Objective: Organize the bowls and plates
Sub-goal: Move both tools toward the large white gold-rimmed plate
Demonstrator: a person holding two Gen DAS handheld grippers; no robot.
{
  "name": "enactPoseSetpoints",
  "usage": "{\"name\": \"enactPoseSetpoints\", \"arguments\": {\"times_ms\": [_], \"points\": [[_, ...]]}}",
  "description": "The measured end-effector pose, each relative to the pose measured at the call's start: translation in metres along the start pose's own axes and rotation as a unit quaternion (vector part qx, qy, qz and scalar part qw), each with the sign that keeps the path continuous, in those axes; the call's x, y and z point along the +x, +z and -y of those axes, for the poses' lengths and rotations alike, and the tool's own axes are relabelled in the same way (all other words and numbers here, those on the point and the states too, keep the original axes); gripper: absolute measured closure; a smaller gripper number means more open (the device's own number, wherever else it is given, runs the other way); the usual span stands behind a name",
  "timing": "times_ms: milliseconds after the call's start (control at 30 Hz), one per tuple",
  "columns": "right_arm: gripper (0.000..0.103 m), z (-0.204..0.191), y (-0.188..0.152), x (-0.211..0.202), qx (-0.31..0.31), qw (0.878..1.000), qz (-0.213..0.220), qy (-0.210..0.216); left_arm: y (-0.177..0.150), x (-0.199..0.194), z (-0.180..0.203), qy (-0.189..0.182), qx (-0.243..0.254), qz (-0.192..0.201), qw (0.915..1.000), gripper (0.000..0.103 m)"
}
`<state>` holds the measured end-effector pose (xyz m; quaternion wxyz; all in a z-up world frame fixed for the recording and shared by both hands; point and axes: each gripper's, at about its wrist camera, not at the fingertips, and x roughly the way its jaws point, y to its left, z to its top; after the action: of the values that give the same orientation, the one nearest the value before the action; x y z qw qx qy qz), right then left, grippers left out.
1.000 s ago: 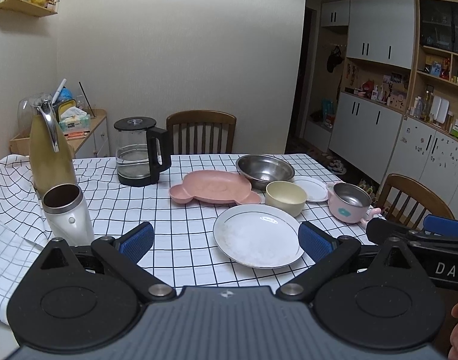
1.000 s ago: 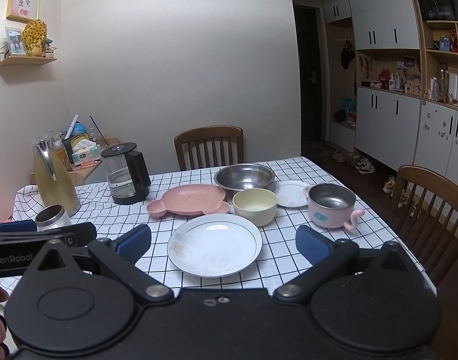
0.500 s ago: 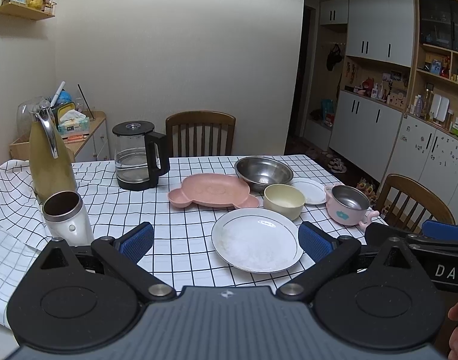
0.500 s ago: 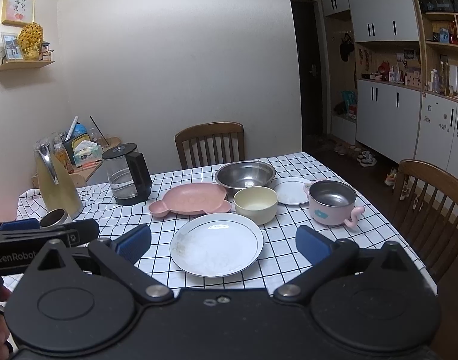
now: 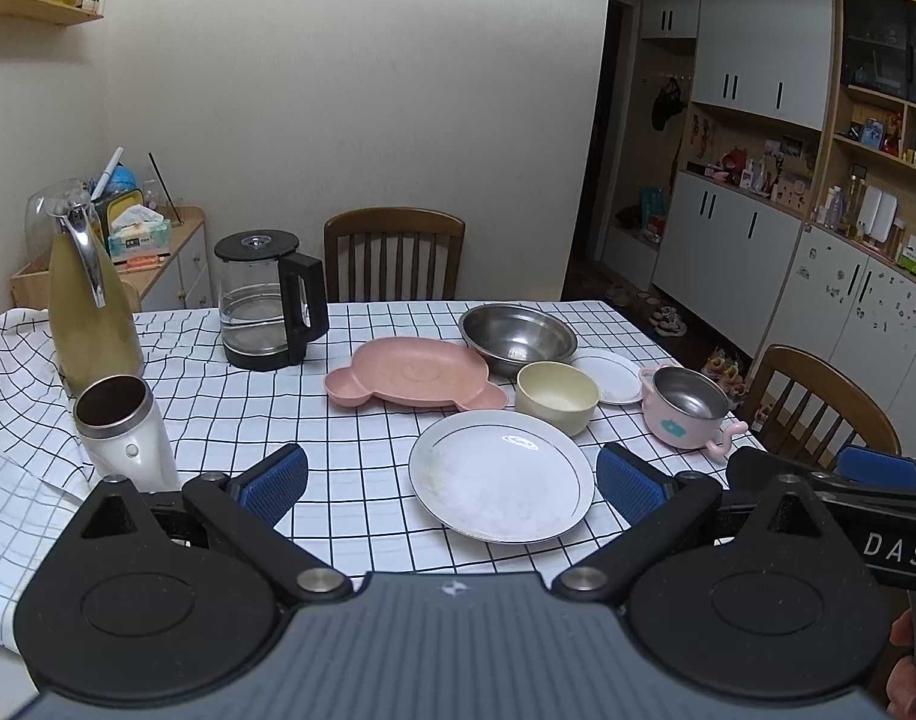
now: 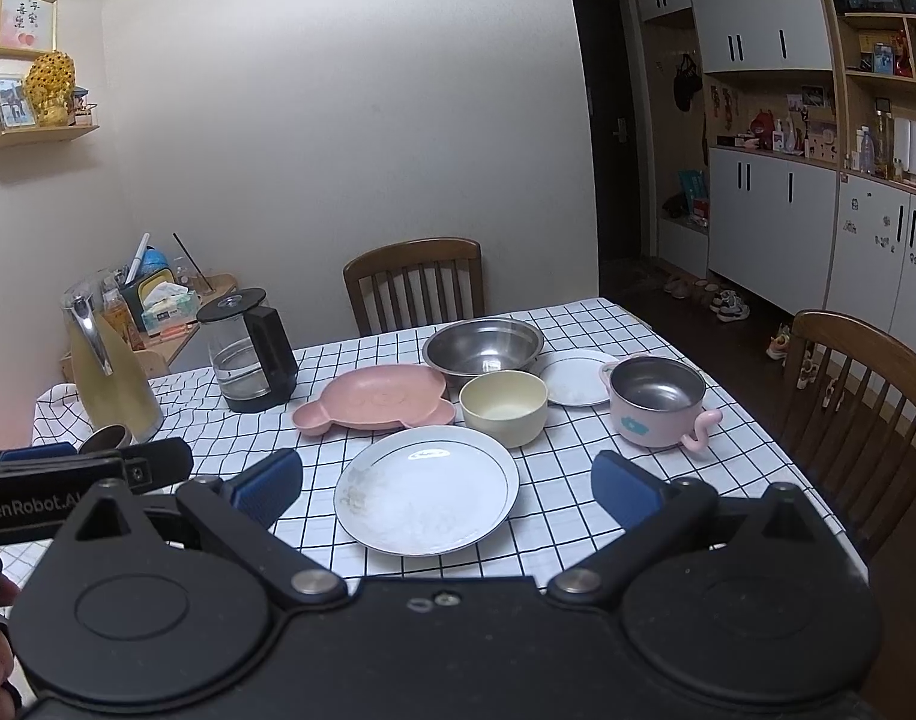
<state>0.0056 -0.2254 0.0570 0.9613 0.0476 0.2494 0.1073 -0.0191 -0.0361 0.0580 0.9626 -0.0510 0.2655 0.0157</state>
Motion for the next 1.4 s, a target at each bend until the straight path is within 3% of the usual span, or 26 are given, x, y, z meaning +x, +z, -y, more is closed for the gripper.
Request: {"name": "enactPoseSetpoints", "arguments": {"times_ms": [367,633,767,1200,1400], "points": [[0.0,0.014,0.01,0.023,0.003,1.0,-0.014,0.004,0.013,0.03,0.01,0.005,-0.009,-0.016,0.9998,0.0],[0.0,0.031,0.022,0.06,0.003,0.999,-0.034,0.017,0.023,0.074,0.018,0.015,-0.013,-0.034,0.9992,0.0],[0.0,0.044,0.027,0.092,0.0,0.999,-0.047,0.021,0.024,0.11,0.018,0.016,-0.027,-0.057,0.9979,0.0],[0.002,0.072,0.021,0.211,-0.047,0.991,-0.119,0.045,0.014,0.225,-0.006,0.07,-0.051,-0.119,0.9891,0.0],[0.01,0.077,0.01,0.263,-0.072,0.983,-0.162,0.05,0.007,0.265,-0.018,0.084,-0.042,-0.14,0.9856,0.0]]}}
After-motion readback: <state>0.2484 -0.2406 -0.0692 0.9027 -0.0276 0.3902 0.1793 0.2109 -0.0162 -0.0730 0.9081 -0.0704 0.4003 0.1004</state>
